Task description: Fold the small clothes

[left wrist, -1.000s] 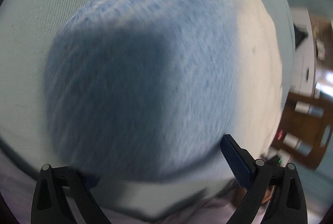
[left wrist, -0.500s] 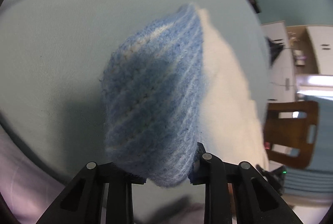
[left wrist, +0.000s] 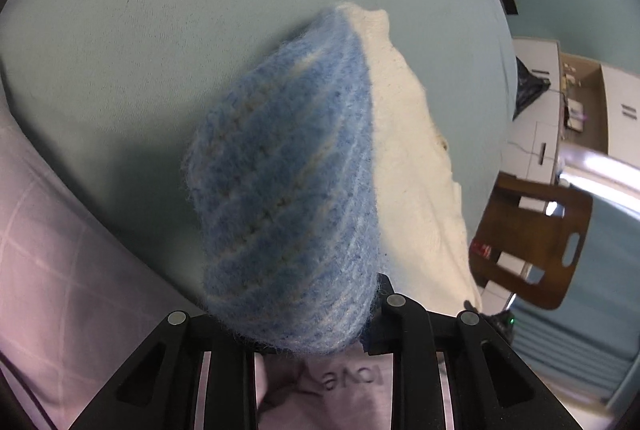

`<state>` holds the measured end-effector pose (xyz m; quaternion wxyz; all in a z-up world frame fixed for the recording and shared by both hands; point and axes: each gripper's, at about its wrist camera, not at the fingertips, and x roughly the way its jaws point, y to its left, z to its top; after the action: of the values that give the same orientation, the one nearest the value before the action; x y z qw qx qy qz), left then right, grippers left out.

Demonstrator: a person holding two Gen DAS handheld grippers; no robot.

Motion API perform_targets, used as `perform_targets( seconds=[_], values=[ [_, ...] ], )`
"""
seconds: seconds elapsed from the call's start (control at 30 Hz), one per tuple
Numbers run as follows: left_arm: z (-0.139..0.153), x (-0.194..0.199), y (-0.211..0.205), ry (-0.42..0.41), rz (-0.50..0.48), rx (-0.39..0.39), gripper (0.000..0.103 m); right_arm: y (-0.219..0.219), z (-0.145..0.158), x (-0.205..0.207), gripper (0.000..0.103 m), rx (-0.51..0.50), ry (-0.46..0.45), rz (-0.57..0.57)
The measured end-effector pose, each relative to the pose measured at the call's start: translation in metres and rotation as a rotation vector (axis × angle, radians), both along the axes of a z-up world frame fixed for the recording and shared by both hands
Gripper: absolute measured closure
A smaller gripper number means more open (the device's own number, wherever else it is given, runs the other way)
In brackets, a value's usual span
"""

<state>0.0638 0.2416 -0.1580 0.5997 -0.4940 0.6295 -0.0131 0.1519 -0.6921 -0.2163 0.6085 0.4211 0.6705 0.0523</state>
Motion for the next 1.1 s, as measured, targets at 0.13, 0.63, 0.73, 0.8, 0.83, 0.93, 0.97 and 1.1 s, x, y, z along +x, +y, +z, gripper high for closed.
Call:
perform_targets(
  seconds=[0.13,0.63,0.73,0.8,0.83,0.93,0.97,1.1],
  values=[
    [0.020,0.028,0.023,-0.033,0.060,-0.016,0.079,-0.007,0.024,0.020,0.083,0.032,-0.048,-0.036],
    [0.005,0.248,0.039,-0.107,0.261,0.209,0.007,-0.035,-0.009,0.220,0.039,0.068,-0.063,-0.155],
    [0.020,0.253,0.039,-0.128,0.231,0.378,0.007,-0.051,-0.009,0.223,0.018,0.045,-0.112,-0.195],
    [0.033,0.256,0.032,-0.168,0.159,0.544,0.007,-0.063,0.000,0.222,0.018,-0.021,-0.187,-0.136],
    [0.042,0.258,0.022,-0.186,0.097,0.697,0.007,-0.064,0.004,0.218,0.018,-0.086,-0.221,-0.085],
    [0.057,0.259,-0.005,-0.277,-0.101,1.097,0.007,-0.078,0.010,0.208,0.017,-0.313,-0.293,0.084],
    [0.056,0.260,-0.009,-0.288,-0.176,1.182,0.007,-0.081,0.006,0.199,0.017,-0.351,-0.312,0.146],
    [0.048,0.272,-0.011,-0.168,-0.381,1.442,0.007,-0.090,-0.006,0.180,0.017,-0.310,-0.361,0.271]
  ],
)
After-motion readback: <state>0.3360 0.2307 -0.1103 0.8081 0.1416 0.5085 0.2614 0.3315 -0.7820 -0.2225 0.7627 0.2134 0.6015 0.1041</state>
